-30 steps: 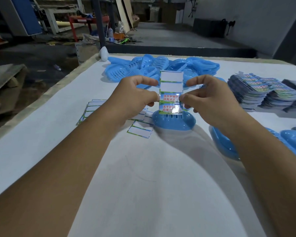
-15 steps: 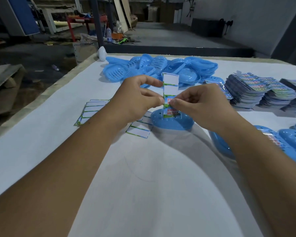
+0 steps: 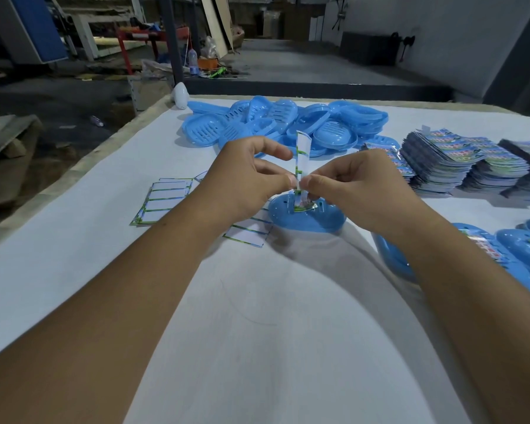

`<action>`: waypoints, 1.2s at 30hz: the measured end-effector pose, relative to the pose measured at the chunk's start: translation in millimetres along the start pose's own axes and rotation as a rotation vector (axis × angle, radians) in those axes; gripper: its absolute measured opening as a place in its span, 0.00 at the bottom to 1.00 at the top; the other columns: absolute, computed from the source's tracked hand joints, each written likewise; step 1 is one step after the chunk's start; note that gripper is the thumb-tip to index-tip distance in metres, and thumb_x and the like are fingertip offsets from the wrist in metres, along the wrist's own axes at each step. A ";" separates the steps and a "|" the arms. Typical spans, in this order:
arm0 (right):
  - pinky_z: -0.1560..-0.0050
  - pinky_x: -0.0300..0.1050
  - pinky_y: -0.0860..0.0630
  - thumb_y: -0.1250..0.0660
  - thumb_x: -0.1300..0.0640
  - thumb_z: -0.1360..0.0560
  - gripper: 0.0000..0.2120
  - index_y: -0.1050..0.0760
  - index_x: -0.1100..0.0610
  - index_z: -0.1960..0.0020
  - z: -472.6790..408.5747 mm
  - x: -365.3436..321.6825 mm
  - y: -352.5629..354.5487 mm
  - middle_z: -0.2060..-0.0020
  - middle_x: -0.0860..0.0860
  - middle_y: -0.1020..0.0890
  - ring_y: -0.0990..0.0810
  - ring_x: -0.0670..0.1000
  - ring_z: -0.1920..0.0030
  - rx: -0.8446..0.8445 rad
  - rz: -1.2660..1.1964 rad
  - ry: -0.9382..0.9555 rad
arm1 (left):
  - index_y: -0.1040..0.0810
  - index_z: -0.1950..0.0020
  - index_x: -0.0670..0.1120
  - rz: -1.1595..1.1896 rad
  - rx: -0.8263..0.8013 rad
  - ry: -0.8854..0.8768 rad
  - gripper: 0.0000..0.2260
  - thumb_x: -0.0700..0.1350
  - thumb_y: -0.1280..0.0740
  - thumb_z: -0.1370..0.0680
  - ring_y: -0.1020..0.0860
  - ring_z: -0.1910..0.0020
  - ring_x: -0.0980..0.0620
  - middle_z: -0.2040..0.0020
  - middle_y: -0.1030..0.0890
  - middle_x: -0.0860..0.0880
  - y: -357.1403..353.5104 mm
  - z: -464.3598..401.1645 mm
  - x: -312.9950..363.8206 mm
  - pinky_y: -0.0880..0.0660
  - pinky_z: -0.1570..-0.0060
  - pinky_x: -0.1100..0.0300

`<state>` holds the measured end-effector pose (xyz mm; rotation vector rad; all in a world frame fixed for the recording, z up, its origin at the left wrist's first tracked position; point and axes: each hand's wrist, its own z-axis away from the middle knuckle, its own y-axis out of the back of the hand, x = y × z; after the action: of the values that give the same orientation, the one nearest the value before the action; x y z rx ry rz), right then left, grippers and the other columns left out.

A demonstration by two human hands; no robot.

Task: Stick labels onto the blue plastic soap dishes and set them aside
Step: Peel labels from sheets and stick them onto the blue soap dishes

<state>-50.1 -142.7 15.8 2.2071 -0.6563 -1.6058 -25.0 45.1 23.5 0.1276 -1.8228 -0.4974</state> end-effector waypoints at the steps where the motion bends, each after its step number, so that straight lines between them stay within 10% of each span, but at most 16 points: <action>1: 0.62 0.45 0.31 0.24 0.47 0.27 0.11 0.13 0.53 0.61 -0.3 0.2 0.0 0.63 0.62 0.15 0.28 0.49 0.66 0.001 0.002 -0.005 | 0.21 0.47 0.53 -0.001 0.010 0.007 0.12 0.43 0.23 0.27 0.16 0.60 0.62 0.62 0.14 0.56 0.2 -0.1 -0.4 0.26 0.53 0.62; 12: 0.61 0.48 0.32 0.26 0.49 0.27 0.09 0.15 0.50 0.65 -1.8 0.3 2.9 0.60 0.67 0.18 0.29 0.52 0.65 0.018 -0.002 -0.067 | 0.23 0.52 0.56 -0.144 0.124 0.078 0.11 0.44 0.25 0.29 0.16 0.59 0.50 0.64 0.15 0.55 5.2 -5.2 -3.6 0.22 0.66 0.61; 18: 0.61 0.50 0.29 0.28 0.47 0.33 0.09 0.15 0.52 0.63 -3.3 0.8 6.3 0.59 0.66 0.17 0.28 0.53 0.66 0.038 -0.026 -0.134 | 0.26 0.56 0.55 -0.235 0.192 0.081 0.10 0.44 0.27 0.29 0.26 0.75 0.64 0.64 0.17 0.54 10.0 -9.5 -12.9 0.33 0.70 0.63; 24: 0.62 0.49 0.28 0.28 0.44 0.35 0.11 0.14 0.51 0.63 -4.3 2.7 8.3 0.60 0.62 0.15 0.27 0.52 0.66 0.053 -0.014 -0.172 | 0.26 0.57 0.54 -0.444 0.236 0.123 0.06 0.46 0.31 0.29 0.20 0.59 0.53 0.57 0.18 0.54 18.7 -14.7 -19.5 0.29 0.63 0.58; 36: 0.71 0.33 0.30 0.27 0.52 0.30 0.09 0.15 0.54 0.67 -2.7 1.5 7.9 0.70 0.48 0.16 0.26 0.42 0.71 0.031 -0.036 -0.201 | 0.30 0.58 0.53 -0.680 0.216 0.229 0.06 0.46 0.32 0.27 0.24 0.58 0.53 0.59 0.25 0.57 29.1 -16.9 -25.9 0.32 0.63 0.57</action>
<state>-48.5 -150.1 19.5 2.1072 -0.7026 -1.8651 3.7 75.5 15.9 0.9349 -1.5737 -0.7177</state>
